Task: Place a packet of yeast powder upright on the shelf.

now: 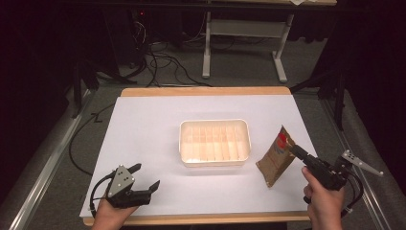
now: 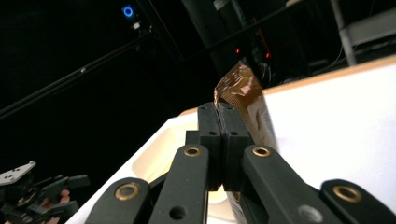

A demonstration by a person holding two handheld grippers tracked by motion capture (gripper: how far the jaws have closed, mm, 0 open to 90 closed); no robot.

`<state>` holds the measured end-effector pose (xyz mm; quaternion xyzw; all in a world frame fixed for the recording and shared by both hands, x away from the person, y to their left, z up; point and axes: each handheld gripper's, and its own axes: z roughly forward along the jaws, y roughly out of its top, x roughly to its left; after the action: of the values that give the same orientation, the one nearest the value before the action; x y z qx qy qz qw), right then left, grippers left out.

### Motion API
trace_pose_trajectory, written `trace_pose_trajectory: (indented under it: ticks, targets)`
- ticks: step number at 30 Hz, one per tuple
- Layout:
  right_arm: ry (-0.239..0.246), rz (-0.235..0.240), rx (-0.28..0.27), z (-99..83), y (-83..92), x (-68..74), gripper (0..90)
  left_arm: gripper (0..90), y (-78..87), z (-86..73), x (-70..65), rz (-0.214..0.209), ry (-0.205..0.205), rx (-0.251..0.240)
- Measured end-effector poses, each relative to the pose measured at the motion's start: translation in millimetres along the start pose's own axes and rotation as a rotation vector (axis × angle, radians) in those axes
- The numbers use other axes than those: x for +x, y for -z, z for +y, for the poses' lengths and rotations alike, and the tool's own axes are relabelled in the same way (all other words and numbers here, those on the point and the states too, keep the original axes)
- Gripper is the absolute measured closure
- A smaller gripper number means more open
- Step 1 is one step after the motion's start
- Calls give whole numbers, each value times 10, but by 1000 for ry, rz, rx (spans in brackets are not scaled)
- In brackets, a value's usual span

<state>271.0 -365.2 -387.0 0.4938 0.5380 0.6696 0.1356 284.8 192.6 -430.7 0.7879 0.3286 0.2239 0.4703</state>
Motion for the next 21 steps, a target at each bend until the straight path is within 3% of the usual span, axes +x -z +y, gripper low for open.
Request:
trace_pose_trajectory:
  ticks: [4,21]
  targets:
    - [23,-22,-10,12,17,23,900,158,1,0,-3,-1,0,0]
    - [14,-59,-5,-59,59,-50,858,158,-14,-3,0,-6,-4,6]
